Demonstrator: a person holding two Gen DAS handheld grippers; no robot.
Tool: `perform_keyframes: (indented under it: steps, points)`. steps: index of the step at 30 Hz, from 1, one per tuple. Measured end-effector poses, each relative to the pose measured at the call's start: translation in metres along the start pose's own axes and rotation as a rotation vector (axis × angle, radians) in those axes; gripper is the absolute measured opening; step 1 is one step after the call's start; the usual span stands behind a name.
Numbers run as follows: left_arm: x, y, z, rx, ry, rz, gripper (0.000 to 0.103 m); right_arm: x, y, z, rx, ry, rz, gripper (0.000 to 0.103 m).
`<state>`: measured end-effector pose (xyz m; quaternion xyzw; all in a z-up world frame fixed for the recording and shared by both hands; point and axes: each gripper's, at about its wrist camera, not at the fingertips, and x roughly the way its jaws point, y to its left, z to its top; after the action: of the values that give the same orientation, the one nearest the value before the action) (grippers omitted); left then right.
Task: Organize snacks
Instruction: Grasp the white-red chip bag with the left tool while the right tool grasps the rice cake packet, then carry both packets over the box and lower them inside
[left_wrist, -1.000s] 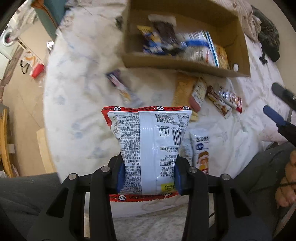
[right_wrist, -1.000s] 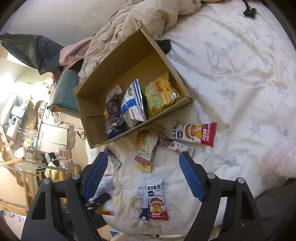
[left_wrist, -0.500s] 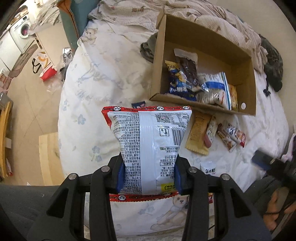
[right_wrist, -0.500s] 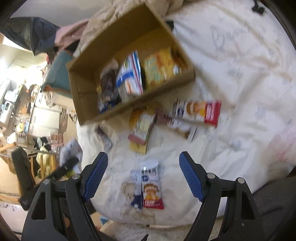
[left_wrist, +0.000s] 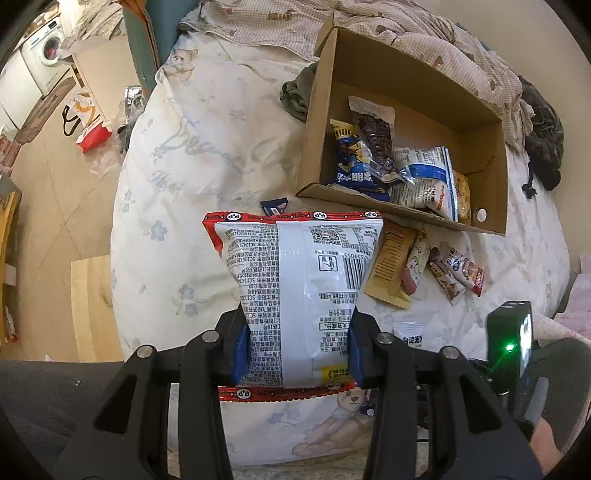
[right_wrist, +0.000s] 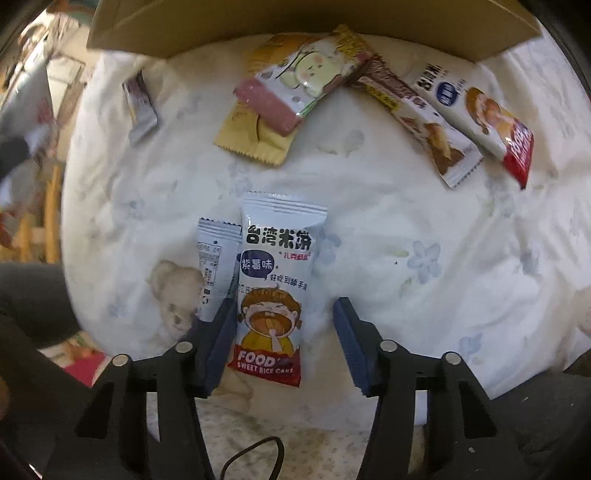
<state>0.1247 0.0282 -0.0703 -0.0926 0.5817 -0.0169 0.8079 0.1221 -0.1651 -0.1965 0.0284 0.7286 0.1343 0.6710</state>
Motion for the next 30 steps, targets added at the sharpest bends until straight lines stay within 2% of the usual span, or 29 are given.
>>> perform_keyframes:
  steps: [9,14,20,30]
  points:
    - [0.002,-0.008,-0.003,0.034,-0.002,0.018,0.038,-0.034,-0.008,-0.002,0.043,-0.138,0.067,0.034]
    - [0.004,-0.014,-0.005,0.075,-0.018,0.053,0.038,-0.046,-0.012,-0.002,0.037,-0.174,0.096,0.034]
    - [0.006,-0.011,-0.006,0.078,-0.028,0.083,0.038,-0.062,-0.01,-0.006,0.017,-0.222,0.135,0.034]
    - [0.007,-0.01,-0.005,0.081,-0.067,0.127,0.038,-0.123,-0.015,-0.016,-0.004,-0.46,0.218,0.034]
